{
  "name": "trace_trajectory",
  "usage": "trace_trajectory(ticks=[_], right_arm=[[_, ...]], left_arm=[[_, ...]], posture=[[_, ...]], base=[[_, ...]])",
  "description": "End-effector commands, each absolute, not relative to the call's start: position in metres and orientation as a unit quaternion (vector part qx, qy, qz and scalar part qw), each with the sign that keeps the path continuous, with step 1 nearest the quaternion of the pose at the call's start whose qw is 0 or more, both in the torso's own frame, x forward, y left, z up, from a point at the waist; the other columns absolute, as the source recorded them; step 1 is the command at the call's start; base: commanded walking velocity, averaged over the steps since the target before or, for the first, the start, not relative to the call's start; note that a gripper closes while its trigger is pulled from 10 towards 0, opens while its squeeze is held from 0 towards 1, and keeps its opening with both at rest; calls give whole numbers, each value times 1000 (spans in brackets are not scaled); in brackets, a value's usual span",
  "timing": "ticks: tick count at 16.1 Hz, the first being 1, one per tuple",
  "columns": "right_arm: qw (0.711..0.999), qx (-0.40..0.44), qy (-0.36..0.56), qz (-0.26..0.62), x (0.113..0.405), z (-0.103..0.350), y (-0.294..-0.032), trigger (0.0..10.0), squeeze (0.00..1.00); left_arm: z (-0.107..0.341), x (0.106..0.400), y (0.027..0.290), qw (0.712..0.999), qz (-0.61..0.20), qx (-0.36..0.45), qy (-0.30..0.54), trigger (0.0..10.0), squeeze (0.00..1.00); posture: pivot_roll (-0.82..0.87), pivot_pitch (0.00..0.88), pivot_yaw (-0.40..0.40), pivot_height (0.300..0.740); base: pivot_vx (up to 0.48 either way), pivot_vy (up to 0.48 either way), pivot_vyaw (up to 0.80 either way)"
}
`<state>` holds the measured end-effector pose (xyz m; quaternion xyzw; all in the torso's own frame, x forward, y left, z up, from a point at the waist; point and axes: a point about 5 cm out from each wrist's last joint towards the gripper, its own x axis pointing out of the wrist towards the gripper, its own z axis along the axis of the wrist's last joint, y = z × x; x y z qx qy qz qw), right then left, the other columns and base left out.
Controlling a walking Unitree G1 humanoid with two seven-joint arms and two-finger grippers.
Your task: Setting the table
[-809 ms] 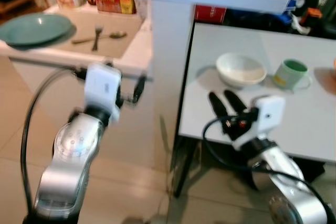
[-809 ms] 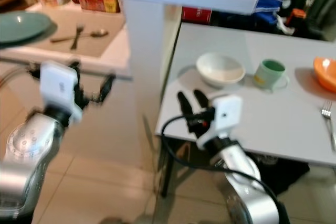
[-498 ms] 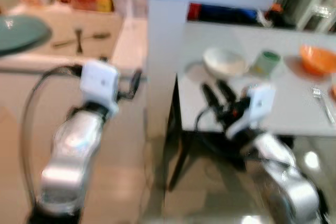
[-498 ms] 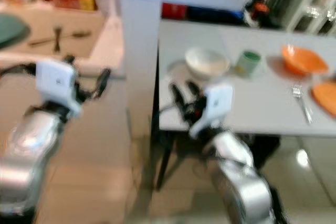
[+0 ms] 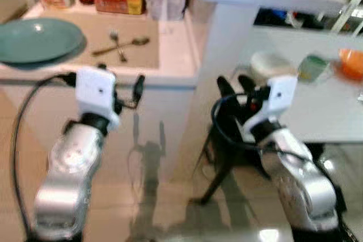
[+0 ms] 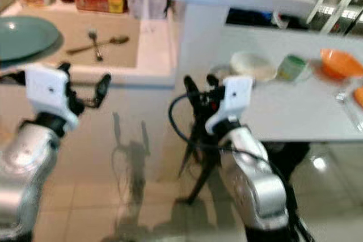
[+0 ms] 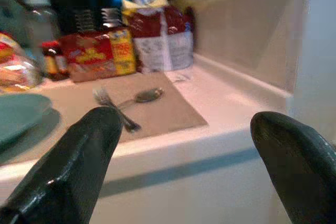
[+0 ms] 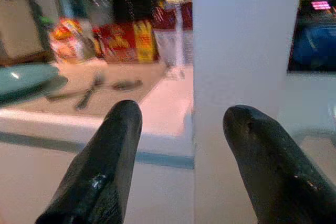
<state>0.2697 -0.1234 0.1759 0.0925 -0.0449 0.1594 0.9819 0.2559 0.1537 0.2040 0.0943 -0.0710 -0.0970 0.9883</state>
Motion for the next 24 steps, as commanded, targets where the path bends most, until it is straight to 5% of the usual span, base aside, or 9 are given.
trace_trajectory(ticks=[1,5,6,7,8,13,14,24], right_arm=[[985,75,-48,151,273,177,-126,10000,0],[989,50,-71,120,277,185,-132,10000,0],[989,65,-73,109,278,185,-135,10000,600],[989,77,-74,103,278,185,-137,10000,600],[984,121,-82,98,276,187,-139,10000,1000],[990,83,-89,78,278,192,-142,10000,1000],[993,53,-89,62,282,194,-144,10000,0],[994,56,-53,77,295,196,-140,10000,0]], left_arm=[[210,256,155,988,-91,100,-79,10000,1000],[218,260,154,985,-100,110,-89,10000,1000],[218,261,153,985,-102,111,-89,10000,1000],[218,261,153,984,-103,111,-90,10000,1000],[219,263,152,984,-104,111,-90,10000,1000],[220,270,151,987,-97,84,-94,10000,1000],[218,270,150,988,-93,80,-92,10000,0],[220,275,148,984,-97,99,-110,10000,0]], posture=[[153,33,-110,740],[149,37,-95,740],[148,35,-92,740],[148,35,-92,740],[146,31,-85,740],[134,22,-68,740],[133,19,-68,740],[129,9,-85,740]], base=[[0,480,0],[0,480,600],[0,480,800],[0,480,800],[0,480,0],[0,359,0],[0,0,0],[208,0,0]])
